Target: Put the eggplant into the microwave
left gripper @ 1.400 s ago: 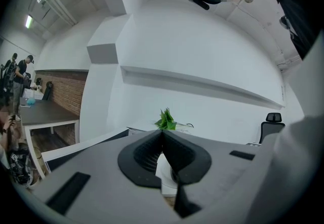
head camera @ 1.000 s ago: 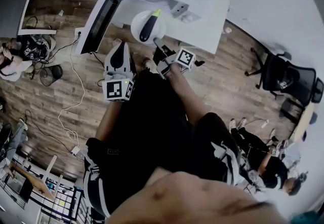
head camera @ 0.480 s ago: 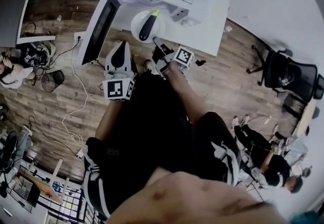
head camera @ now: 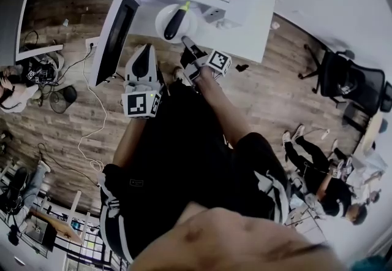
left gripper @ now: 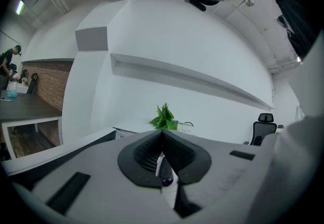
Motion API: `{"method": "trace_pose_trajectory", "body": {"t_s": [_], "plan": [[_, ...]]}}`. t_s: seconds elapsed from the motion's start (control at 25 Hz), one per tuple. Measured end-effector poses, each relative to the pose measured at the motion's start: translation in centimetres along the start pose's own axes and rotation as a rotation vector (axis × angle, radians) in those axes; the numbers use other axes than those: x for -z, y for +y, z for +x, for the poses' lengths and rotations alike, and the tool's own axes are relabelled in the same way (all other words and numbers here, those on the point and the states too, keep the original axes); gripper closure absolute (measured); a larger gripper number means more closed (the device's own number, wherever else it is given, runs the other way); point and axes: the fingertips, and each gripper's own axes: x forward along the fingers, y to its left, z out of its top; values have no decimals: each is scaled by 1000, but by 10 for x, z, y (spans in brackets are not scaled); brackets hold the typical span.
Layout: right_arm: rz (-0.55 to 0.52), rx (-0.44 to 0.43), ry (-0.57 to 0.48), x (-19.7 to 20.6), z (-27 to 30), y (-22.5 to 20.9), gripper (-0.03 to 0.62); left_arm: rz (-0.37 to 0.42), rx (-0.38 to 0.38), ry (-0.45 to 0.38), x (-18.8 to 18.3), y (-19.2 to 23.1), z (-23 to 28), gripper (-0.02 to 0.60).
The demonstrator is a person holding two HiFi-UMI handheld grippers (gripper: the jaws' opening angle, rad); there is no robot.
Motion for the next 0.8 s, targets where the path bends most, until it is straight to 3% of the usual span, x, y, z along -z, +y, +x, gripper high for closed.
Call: {"method": "trace_pose_trajectory", "body": {"t_s": [0.8], "plan": [[23, 1, -98, -29, 46, -30, 556, 12, 38, 9, 4, 2, 19, 549]]}}
